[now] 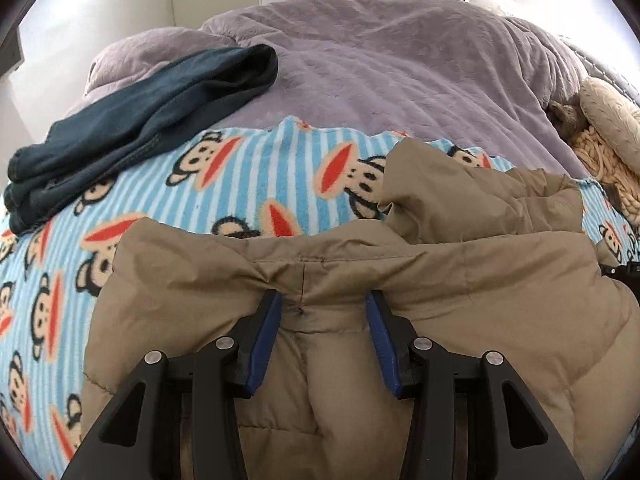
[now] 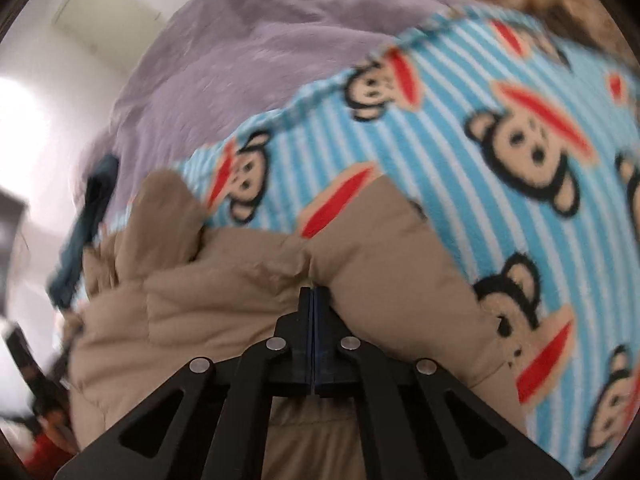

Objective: Fold large clothes

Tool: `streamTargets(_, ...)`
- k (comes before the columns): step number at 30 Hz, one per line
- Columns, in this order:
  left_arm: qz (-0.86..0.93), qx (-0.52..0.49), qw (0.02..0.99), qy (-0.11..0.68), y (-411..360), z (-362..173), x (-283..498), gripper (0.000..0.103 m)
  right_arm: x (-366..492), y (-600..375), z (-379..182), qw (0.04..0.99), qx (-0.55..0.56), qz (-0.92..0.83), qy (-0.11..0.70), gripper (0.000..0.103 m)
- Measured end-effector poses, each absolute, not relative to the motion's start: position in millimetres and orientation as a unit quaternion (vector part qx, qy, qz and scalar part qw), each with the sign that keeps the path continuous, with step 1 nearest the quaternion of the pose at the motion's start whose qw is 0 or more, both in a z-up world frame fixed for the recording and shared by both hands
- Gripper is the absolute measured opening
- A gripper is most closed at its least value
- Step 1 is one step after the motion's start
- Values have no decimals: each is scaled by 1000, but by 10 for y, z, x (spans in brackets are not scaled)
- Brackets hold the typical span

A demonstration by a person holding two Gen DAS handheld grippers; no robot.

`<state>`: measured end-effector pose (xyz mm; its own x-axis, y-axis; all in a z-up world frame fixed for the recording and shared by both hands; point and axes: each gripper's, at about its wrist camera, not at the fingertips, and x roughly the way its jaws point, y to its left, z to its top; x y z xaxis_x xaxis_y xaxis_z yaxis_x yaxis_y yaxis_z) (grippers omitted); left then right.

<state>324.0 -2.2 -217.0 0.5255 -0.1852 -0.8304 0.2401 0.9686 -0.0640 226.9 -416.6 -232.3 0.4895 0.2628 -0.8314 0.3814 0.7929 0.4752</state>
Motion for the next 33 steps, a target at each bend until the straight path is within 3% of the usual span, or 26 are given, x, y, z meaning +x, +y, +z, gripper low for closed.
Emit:
streamTargets(4, -123, 24, 866, 483, -30, -2136, 3292, 48, 2274, -4269, -2470, 790, 363, -50, 492, 0)
streamTargets(9, -82, 0, 891, 447, 328, -1779, 3195, 48, 2300, -4253, -2288, 793, 326, -72, 509, 1)
streamTargets(13, -55, -16, 874, 482, 626, -1988, 3319, 48, 2094, -4294, -2004, 818, 270, -101, 497, 3)
streamTargets(19, -54, -22, 863, 502, 543, -2347, 3497, 50, 2086, -4337, -2395, 802, 280, -87, 520, 1)
streamTargets(26, -35, -28, 857, 513, 610, -2099, 3444, 51, 2186, -4389, -2298, 789, 299, -105, 526, 4)
streamTargets(29, -27, -32, 860, 508, 701, -1873, 3235, 51, 2027, -4332, -2033, 795, 295, -111, 518, 23)
streamTargets(31, -23, -32, 858, 512, 767, -1776, 3068, 69, 1864, -4279, -1866, 802, 301, -105, 505, 52)
streamTargets(32, -17, -31, 858, 512, 798, -1724, 2943, 81, 1756, -4238, -1789, 806, 306, -104, 497, 55)
streamTargets(33, -16, -30, 859, 510, 823, -1690, 2850, 81, 1675, -4210, -1731, 806, 309, -104, 493, 55)
